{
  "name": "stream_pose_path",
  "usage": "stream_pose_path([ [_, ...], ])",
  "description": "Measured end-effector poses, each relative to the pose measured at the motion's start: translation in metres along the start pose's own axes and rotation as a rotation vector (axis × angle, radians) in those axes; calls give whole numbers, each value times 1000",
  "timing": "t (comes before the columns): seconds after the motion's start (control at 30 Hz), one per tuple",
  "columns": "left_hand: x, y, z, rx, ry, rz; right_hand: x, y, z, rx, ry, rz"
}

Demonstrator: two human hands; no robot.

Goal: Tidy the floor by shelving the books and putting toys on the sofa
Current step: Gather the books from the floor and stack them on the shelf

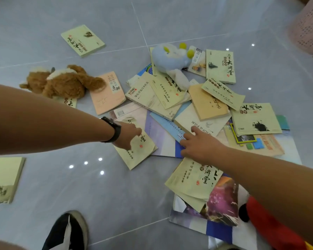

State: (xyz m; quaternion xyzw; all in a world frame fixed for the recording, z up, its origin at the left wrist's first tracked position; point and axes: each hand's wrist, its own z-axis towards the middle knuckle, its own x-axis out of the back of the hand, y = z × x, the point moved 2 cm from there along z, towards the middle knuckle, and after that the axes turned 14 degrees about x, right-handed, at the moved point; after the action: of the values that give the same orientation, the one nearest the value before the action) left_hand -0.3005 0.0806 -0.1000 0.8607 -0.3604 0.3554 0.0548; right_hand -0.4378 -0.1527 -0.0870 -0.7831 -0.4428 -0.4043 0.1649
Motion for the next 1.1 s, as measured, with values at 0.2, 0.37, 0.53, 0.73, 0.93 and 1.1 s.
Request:
stream_pose_path([
  [0.2,-37,-45,17,237,48,-99,-9,-15,4,-61,130,60],
  [0.37,-50,-45,25,391,10,-514,-7,-5,11,-146,158,208],
  [0.53,-23,-26,24,297,-81,-571,-7,18,6,-332,112,441],
  [0.73,38,11,17,-51,-174,-1130,-26,26,-43,-408,2,689],
  [0.93,57,80,6,-235,-286,-1219,-64,-4,-89,-582,39,962],
  [1.1,70,118,1,-220,-317,-1358,-87,-32,-93,-654,6,1117],
])
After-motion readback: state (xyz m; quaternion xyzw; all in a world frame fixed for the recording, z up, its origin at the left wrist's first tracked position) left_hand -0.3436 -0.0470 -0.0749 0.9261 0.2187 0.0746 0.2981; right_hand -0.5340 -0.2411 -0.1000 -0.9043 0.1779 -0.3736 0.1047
